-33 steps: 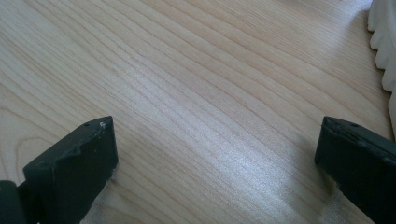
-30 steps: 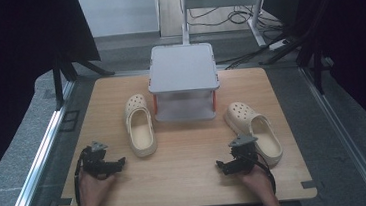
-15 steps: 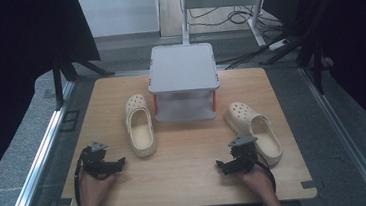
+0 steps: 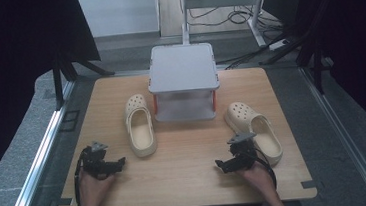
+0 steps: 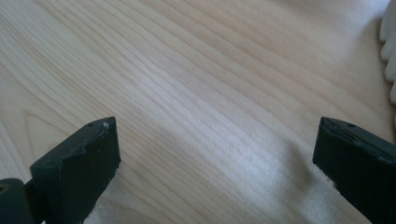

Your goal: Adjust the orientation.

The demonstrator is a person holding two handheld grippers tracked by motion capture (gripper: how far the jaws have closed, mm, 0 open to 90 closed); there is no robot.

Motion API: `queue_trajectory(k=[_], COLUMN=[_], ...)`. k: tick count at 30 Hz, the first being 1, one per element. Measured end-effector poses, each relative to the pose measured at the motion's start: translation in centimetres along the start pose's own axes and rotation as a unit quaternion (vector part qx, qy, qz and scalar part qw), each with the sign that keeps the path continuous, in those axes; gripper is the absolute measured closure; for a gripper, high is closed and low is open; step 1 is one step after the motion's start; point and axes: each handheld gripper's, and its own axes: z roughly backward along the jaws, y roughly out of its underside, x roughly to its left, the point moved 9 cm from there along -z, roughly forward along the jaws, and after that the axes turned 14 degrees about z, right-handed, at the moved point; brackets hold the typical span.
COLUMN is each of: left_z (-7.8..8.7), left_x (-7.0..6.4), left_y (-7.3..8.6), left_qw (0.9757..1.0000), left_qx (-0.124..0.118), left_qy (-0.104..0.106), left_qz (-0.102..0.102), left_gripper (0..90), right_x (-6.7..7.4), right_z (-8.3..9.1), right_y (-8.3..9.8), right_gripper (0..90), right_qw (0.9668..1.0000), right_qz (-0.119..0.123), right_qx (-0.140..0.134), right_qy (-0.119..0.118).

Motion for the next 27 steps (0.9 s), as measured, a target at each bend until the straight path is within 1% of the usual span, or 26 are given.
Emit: queue_trajectory(k=[1,2,3,5,9,11,13,14,15,16,17,18,20,22,23,24,26,27], left_z=[0.0,0.0,0.0,0.0,0.0,0.0,0.0,0.0,0.0,0.0,0.0,0.0,0.0,0.0,0.0,0.0,0.0,0.0], left_x=[0.0,0.0,0.0,0.0,0.0,0.0,0.0,0.0,0.0,0.0,0.0,0.0,0.0,0.0,0.0,0.0,0.0,0.0], left_y=[0.0,0.0,0.0,0.0,0.0,0.0,0.0,0.0,0.0,0.0,0.0,0.0,0.0,0.0,0.0,0.0,0.0,0.0], left_qw=[1.0,1.0,1.0,1.0,1.0,1.0,1.0,1.0,1.0,1.0,1.0,1.0,1.0,1.0,1.0,1.0,1.0,1.0], left_qx=[0.0,0.0,0.0,0.0,0.0,0.0,0.0,0.0,0.0,0.0,0.0,0.0,0.0,0.0,0.0,0.0,0.0,0.0], left_qy=[0.0,0.0,0.0,0.0,0.0,0.0,0.0,0.0,0.0,0.0,0.0,0.0,0.0,0.0,0.0,0.0,0.0,0.0], left_qz=[0.0,0.0,0.0,0.0,0.0,0.0,0.0,0.0,0.0,0.0,0.0,0.0,0.0,0.0,0.0,0.0,0.0,0.0], left_gripper=[0.0,0.0,0.0,0.0,0.0,0.0,0.0,0.0,0.0,0.0,0.0,0.0,0.0,0.0,0.0,0.0,0.0,0.0], right_x=[0.1,0.1,0.1,0.1,0.3,0.3,0.4,0.5,0.8,0.8,1.0,1.0,1.1,1.2,1.3,1.3,1.4,1.6], right_z=[0.2,0.2,0.4,0.4,0.4,0.4,0.2,0.2,-0.1,-0.1,-0.4,-0.4,-0.8,-1.1,-1.4,-1.4,-1.8,-2.2], right_y=[-0.5,-0.5,-1.1,-1.4,-3.2,-3.5,-4.3,-4.7,-5.7,-5.7,-6.5,-6.5,-7.4,-8.1,-8.9,-8.9,-9.6,-10.4], right_gripper=[0.0,0.0,0.0,0.0,0.0,0.0,0.0,0.0,0.0,0.0,0.0,0.0,0.0,0.0,0.3,0.3,1.5,3.3], right_qw=[1.0,1.0,0.9998,0.9998,0.999,0.9989,0.9985,0.9984,0.998,0.998,0.9979,0.9979,0.9976,0.9975,0.9974,0.9974,0.9973,0.9972], right_qz=[0.008,0.008,0.016,0.02,0.035,0.036,0.043,0.044,0.044,0.044,0.037,0.037,0.025,0.024,0.025,0.025,0.031,0.035], right_qx=[-0.001,-0.001,-0.006,-0.007,-0.021,-0.022,-0.025,-0.024,-0.028,-0.028,-0.027,-0.027,-0.03,-0.029,-0.029,-0.029,-0.025,-0.025], right_qy=[-0.003,-0.003,-0.006,-0.008,-0.02,-0.022,-0.024,-0.028,-0.036,-0.036,-0.046,-0.046,-0.058,-0.06,-0.061,-0.061,-0.061,-0.062])
